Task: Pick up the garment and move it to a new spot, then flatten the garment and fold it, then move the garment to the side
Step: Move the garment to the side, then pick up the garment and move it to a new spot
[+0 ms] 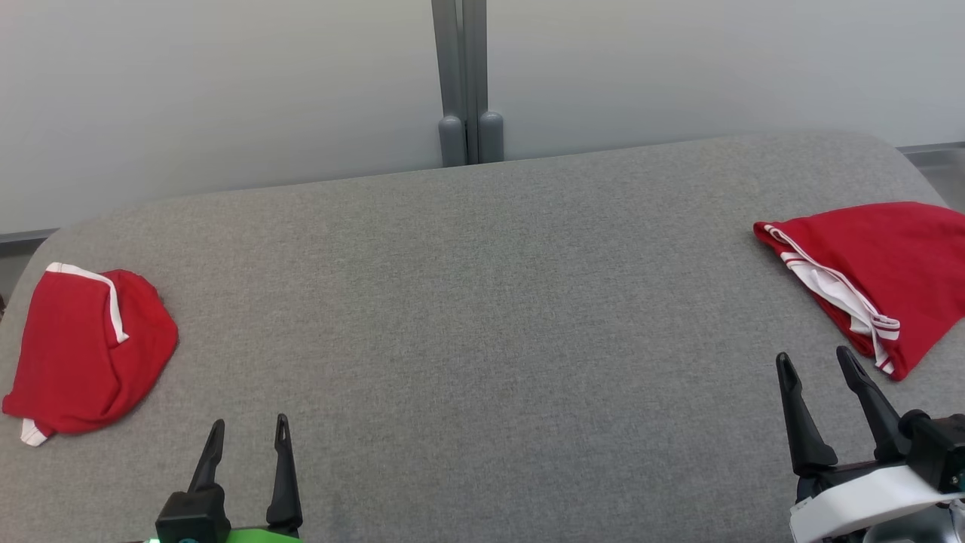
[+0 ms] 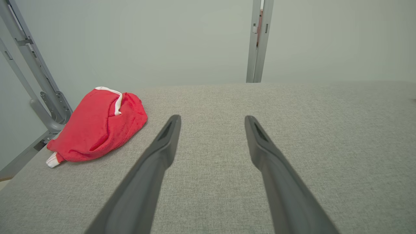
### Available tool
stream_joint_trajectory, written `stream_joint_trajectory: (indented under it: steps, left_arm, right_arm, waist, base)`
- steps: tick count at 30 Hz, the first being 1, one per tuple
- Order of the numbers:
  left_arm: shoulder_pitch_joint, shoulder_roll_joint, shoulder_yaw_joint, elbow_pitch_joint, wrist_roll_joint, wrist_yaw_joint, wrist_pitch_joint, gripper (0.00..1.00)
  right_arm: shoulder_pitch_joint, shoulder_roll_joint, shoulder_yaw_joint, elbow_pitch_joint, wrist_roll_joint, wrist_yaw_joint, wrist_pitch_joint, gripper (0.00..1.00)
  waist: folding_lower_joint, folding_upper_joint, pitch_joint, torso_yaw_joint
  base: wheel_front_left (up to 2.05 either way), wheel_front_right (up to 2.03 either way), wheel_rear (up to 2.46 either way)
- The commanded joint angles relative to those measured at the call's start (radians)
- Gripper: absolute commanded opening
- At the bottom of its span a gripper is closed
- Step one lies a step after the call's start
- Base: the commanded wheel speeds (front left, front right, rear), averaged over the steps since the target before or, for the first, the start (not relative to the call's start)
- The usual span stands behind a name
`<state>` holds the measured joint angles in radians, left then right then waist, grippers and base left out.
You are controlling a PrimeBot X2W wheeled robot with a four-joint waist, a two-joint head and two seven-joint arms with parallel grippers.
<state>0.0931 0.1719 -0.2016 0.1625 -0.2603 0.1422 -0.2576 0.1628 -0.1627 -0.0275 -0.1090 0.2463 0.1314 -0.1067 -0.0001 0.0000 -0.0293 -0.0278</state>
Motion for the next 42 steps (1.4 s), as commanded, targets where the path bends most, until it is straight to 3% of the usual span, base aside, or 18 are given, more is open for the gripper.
stream_joint_trajectory:
  steps: [1,10,23,29,36,42]
  left_arm:
    - [0.008,0.001,-0.002,0.001,-0.006,0.004,-0.005,1.00]
    - [-0.025,0.001,-0.004,-0.003,-0.002,0.002,-0.008,1.00]
    - [-0.136,-0.015,0.018,-0.020,0.023,-0.023,-0.007,1.00]
    - [-0.156,-0.024,0.051,-0.022,0.034,-0.036,-0.007,1.00]
    - [-0.181,-0.050,0.077,-0.031,0.047,-0.050,-0.008,1.00]
    - [-0.279,-0.084,0.099,0.000,0.033,-0.066,-0.007,1.00]
  right_arm:
    - [0.007,-0.003,0.001,-0.003,0.007,-0.002,0.002,1.00]
    - [0.018,-0.004,-0.010,0.000,0.010,-0.002,0.004,1.00]
    - [-0.013,-0.026,0.006,-0.079,0.017,-0.002,0.035,1.00]
    - [-0.033,-0.034,0.014,-0.088,0.016,-0.002,0.047,1.00]
    - [-0.060,-0.052,0.009,-0.111,0.010,-0.002,0.062,1.00]
    - [-0.113,-0.101,-0.004,-0.177,0.010,-0.002,0.103,1.00]
  waist:
    - [0.0001,0.0000,0.000,0.000]
    - [0.0001,0.0000,0.008,0.036]
    - [0.0001,0.0000,0.071,0.329]
    - [0.0001,0.0000,0.081,0.421]
    - [0.0001,0.0000,0.132,0.464]
    - [0.0001,0.0000,0.268,0.447]
  base:
    - [0.00,0.00,0.00]
    - [0.00,0.00,0.00]
    - [0.00,0.00,0.00]
    - [0.00,0.00,0.00]
    - [0.00,0.00,0.00]
    - [0.00,0.00,0.00]
